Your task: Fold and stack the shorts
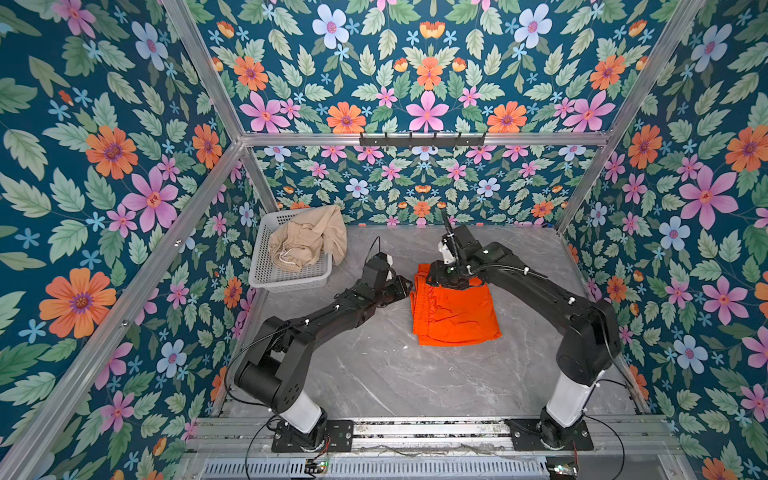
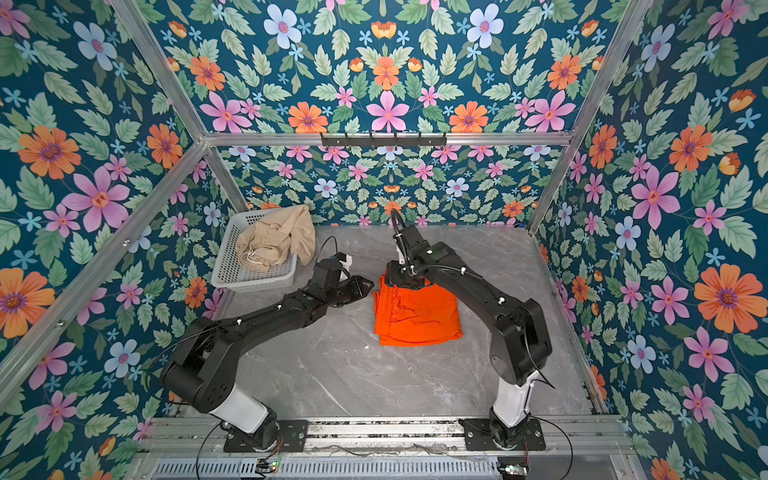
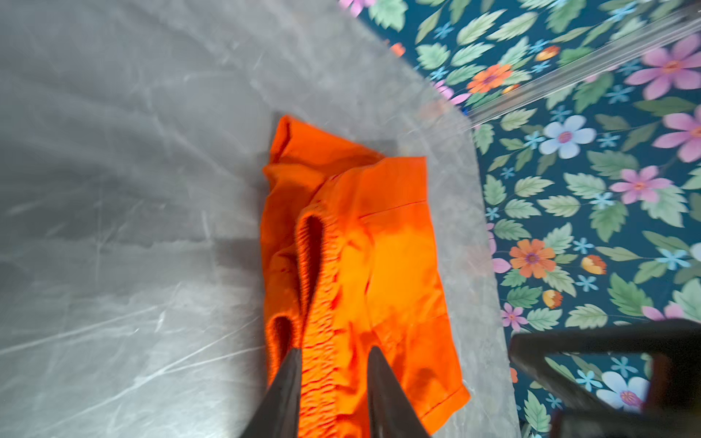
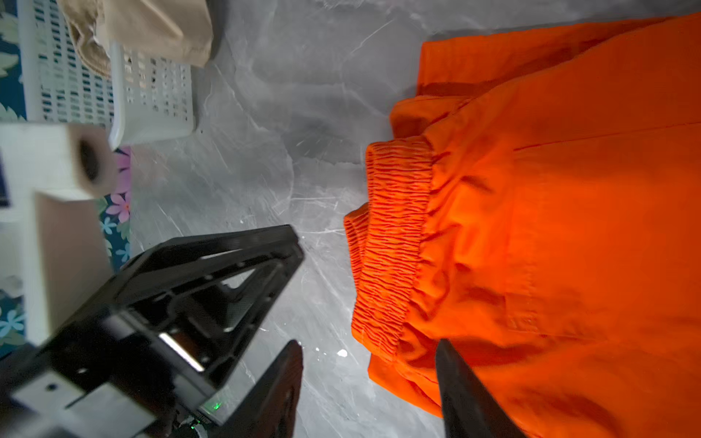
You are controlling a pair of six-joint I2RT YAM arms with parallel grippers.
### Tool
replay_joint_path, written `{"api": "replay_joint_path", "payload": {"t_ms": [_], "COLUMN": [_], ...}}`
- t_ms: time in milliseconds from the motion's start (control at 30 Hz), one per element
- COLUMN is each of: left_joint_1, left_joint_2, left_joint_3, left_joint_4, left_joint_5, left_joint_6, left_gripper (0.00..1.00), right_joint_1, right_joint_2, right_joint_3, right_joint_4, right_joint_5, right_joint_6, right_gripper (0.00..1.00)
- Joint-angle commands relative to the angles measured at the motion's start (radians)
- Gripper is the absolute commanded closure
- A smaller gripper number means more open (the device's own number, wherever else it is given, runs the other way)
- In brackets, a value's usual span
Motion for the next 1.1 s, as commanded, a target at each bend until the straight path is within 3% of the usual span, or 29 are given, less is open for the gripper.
{"api": "replay_joint_path", "payload": {"t_ms": [0, 233, 633, 900, 1067], "left_joint_1": [-0.050, -0.111, -0.061, -0.061, -0.061], "left_joint_2": [0.029, 0.247, 0.387, 0.398, 0.397], "left_joint_3": [0.044, 0.181, 0.079, 0.071, 0.074], "left_joint_4": [0.009, -0.004, 0.064, 0.084, 0.084], "left_joint_5": [0.043, 0.083, 0.047, 0.054, 0.059], "left_joint_6": [0.028, 0.057, 0.040, 0.027, 0.030], "left_gripper": [0.72, 0.77, 0.81, 0.81, 0.80], "right_joint_1": [-0.079, -0.170, -0.240, -0.255, -0.256], "right_joint_2": [-0.068, -0.080, -0.052, -0.249, -0.391], "right_joint_3": [-0.142, -0.331, -0.534, -0.559, -0.593], "right_joint_4": [0.120, 0.214, 0.212, 0.093, 0.155], "right_joint_5": [-0.086, -0.159, -0.075, -0.026, -0.144], "right_joint_6": [0.073, 0.080, 0.099, 0.042, 0.059], "right_gripper": [0.48, 0.50, 0.50, 0.48, 0.49]}}
